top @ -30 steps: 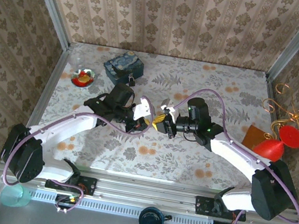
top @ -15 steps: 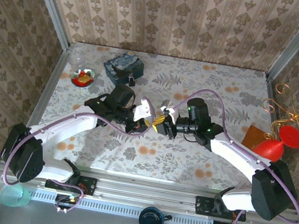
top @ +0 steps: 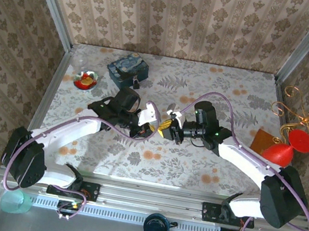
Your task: Unlock a padlock with a key
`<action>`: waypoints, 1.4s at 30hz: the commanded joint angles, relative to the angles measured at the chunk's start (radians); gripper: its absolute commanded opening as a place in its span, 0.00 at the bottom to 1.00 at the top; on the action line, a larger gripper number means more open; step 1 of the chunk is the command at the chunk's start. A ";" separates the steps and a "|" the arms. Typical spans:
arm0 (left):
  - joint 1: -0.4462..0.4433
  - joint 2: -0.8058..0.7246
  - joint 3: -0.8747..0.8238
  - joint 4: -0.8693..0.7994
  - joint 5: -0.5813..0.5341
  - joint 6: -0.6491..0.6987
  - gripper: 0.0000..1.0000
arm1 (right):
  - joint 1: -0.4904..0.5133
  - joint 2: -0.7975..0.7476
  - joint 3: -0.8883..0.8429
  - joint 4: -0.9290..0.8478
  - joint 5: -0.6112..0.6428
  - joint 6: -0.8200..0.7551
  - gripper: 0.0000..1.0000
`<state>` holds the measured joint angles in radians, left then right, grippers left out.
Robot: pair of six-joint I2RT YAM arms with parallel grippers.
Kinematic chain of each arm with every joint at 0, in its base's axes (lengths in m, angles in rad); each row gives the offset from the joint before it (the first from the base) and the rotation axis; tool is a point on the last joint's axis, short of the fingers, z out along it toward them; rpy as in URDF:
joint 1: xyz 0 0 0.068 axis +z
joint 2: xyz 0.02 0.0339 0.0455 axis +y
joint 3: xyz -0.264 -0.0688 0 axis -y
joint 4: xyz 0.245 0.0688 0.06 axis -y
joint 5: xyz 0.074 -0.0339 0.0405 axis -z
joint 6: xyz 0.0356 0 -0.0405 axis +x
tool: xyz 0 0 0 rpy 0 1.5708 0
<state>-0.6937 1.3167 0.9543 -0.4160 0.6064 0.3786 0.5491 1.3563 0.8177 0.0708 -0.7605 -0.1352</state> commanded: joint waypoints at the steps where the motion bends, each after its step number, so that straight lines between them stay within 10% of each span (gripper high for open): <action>1: -0.005 0.009 0.027 -0.012 0.026 0.021 0.00 | -0.011 -0.033 0.014 0.012 -0.032 0.000 0.20; 37: -0.018 0.002 0.015 -0.004 0.067 0.035 0.00 | -0.007 0.042 0.055 -0.052 -0.131 -0.013 0.05; 42: -0.012 -0.019 -0.003 0.031 0.000 0.018 0.18 | -0.022 0.007 0.021 0.060 -0.074 0.083 0.00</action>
<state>-0.7002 1.3224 0.9539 -0.4248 0.6273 0.3901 0.5343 1.4006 0.8505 0.0410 -0.8680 -0.1207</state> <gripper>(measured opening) 0.147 0.067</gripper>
